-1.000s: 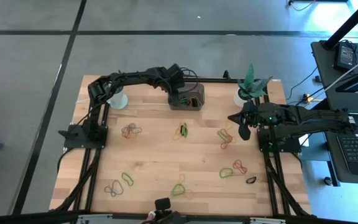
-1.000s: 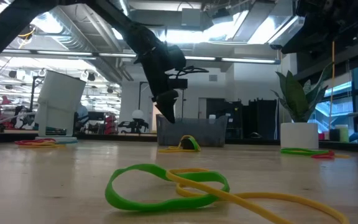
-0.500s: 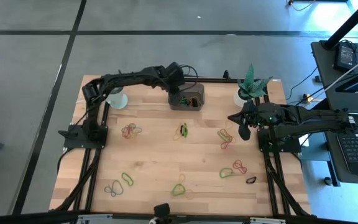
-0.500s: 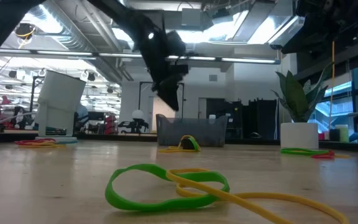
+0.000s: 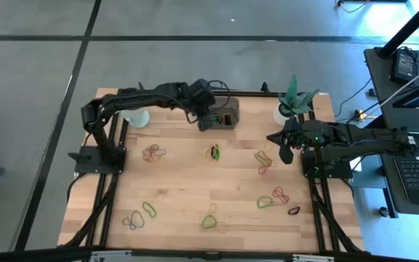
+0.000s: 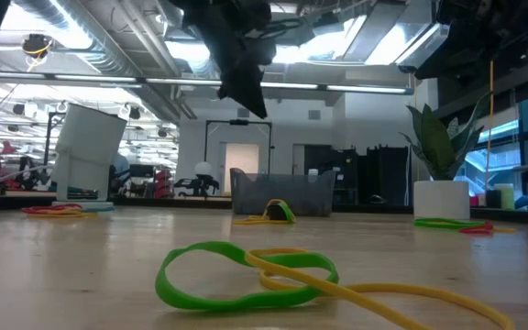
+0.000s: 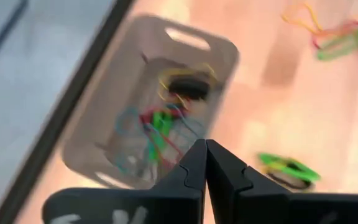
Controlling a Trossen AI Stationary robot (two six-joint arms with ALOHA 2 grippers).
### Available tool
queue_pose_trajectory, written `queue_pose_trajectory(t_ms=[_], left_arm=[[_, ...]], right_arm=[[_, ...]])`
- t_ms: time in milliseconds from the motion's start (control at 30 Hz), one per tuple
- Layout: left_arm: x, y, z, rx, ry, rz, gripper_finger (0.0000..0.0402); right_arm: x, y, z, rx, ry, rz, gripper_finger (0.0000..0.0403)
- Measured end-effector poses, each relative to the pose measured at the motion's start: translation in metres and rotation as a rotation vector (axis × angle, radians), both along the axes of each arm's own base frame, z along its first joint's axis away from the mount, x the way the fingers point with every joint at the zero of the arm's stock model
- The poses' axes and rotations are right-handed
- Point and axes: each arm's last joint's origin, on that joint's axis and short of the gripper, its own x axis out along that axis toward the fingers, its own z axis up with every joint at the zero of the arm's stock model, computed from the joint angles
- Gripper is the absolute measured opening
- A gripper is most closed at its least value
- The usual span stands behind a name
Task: Pick and place rubber bands into bin
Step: Put the green rubber band into the bin
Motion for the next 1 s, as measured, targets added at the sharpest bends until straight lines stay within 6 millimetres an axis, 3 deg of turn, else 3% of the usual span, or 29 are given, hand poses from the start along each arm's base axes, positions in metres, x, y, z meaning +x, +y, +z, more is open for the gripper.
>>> queue_pose_trajectory(t_ms=[233,467,767,1000], left_arm=[[0.005,-0.058,0.000,-0.039,0.013,-0.059,0.0002],[-0.005,-0.117,-0.024,-0.042,-0.031,0.001,0.0002],[-0.045,-0.178,-0.031,-0.022,-0.093,-0.017,0.0002],[-0.090,-0.200,-0.027,0.046,-0.173,-0.033,0.0002]], right_arm=[[0.000,0.000,0.000,0.000,0.000,0.000,0.0010],[0.000,0.000,0.000,0.000,0.000,0.000,0.0010],[0.002,0.000,0.003,0.035,-0.047,-0.003,0.0004],[0.016,0.004,0.017,0.037,-0.104,0.007,0.0002]])
